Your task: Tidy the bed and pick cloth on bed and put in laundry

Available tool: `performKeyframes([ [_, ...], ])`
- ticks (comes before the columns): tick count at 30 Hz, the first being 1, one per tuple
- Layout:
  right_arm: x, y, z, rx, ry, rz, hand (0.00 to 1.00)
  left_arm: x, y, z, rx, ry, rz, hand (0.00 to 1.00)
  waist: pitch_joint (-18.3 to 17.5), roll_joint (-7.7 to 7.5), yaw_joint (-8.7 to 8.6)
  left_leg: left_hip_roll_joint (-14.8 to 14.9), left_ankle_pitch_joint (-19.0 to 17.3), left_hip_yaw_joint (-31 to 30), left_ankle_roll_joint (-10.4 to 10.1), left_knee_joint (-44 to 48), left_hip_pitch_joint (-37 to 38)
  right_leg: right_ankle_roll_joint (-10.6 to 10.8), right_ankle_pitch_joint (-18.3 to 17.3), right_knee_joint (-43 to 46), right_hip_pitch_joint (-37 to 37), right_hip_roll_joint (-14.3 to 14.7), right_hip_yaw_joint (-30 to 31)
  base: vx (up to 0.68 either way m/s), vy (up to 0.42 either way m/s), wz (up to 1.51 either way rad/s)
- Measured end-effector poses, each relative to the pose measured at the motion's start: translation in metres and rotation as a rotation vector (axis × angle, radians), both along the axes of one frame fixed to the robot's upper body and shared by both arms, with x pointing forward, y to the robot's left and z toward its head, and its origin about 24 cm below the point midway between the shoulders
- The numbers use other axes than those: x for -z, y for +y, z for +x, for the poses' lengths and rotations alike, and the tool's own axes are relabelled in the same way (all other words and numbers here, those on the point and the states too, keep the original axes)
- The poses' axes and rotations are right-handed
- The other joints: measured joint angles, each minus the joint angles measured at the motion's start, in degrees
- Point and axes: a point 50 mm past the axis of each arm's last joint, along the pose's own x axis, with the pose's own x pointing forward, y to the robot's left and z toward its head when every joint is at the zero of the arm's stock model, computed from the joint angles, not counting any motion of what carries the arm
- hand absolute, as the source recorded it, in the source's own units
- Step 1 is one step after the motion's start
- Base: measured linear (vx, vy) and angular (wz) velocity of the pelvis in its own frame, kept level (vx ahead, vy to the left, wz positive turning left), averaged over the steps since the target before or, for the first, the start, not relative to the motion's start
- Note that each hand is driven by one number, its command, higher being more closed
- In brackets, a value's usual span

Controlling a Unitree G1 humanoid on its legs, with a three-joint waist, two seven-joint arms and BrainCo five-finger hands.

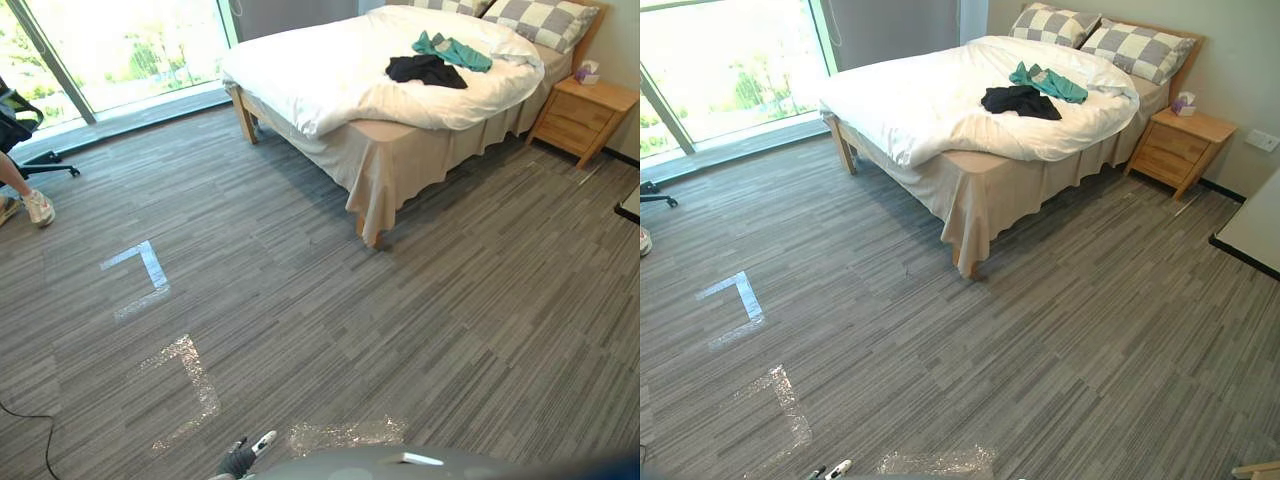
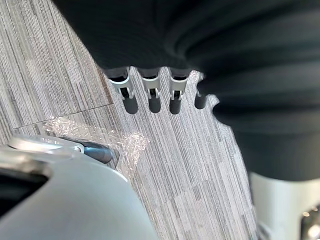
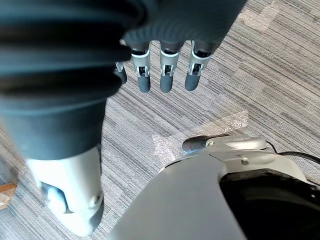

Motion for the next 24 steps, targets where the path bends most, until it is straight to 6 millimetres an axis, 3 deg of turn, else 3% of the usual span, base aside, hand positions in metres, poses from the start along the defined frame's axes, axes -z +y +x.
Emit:
performKeyframes([
  [12,-0.001,0.0,-0.001,0.049,-0.058,-0.009,0.0,-0.001,0.0,0.001,0.026,-0.017,0.014,0.0,0.4,-0.37,0.02,0.25,-0.1,1.05,-0.08,-0.06,0.72,-0.13,-0.64,1.41,-0.01,0.19,0.62,-0.04,-0.022,-0.03],
  [15,-0.001,0.002,0.0,0.111,-0.07,0.002,0.0,-0.001,0.001,0.001,0.032,-0.017,0.012,0.0,1.07,-0.9,-0.16,0.1,-0.67,1.48,0.08,0.69,0.8,0.53,-5.37,11.15,-4.03,-0.63,0.66,-0.05,-0.012,-0.05],
  [16,0.0,0.003,-0.001,0.143,-0.074,0.004,0.0,-0.002,0.003,0.004,0.033,-0.025,0.015,0.0,2.01,-1.31,-0.16,-0.05,-1.19,2.01,0.56,1.67,0.95,1.99,-7.26,16.57,-5.94,-1.36,0.25,-0.03,0.0,-0.13],
  [19,-0.001,0.006,0.004,0.213,-0.099,0.011,0.0,-0.003,0.006,0.009,0.027,-0.037,0.021,0.0,4.17,-1.26,-0.08,0.01,-2.01,3.89,1.14,3.0,1.83,3.88,-9.0,26.15,-9.67,-2.38,-0.34,-0.07,0.009,-0.31],
  [21,0.0,0.013,0.003,0.284,-0.107,0.026,0.0,-0.005,0.013,0.012,0.025,-0.046,0.038,0.0,4.67,-2.54,-0.11,-0.12,-3.38,5.26,1.21,4.54,2.11,2.9,-10.6,27.85,-10.0,-4.0,-3.76,-0.05,-0.014,-0.38],
  [22,0.001,0.018,0.003,0.299,-0.106,0.04,0.0,-0.006,0.017,0.013,0.008,-0.047,0.046,0.0,5.04,-3.82,0.04,-0.37,-4.78,6.11,0.75,6.34,1.86,1.02,-11.79,25.25,-8.65,-4.19,-5.05,-0.04,-0.037,-0.42],
  [23,0.001,0.019,0.002,0.308,-0.107,0.042,0.0,-0.006,0.018,0.013,0.006,-0.044,0.046,0.0,5.25,-3.94,0.02,-0.18,-5.24,6.54,0.53,7.04,1.73,-0.75,-11.61,23.48,-7.75,-3.92,-5.48,-0.02,-0.052,-0.28],
  [24,0.0,0.018,0.005,0.326,-0.121,0.044,0.0,-0.005,0.017,0.012,0.005,-0.026,0.038,0.0,5.54,-3.59,-0.43,0.74,-5.45,7.12,0.35,7.39,1.65,-1.05,-10.52,20.71,-6.9,-2.86,-5.85,0.0,-0.059,-0.09],
])
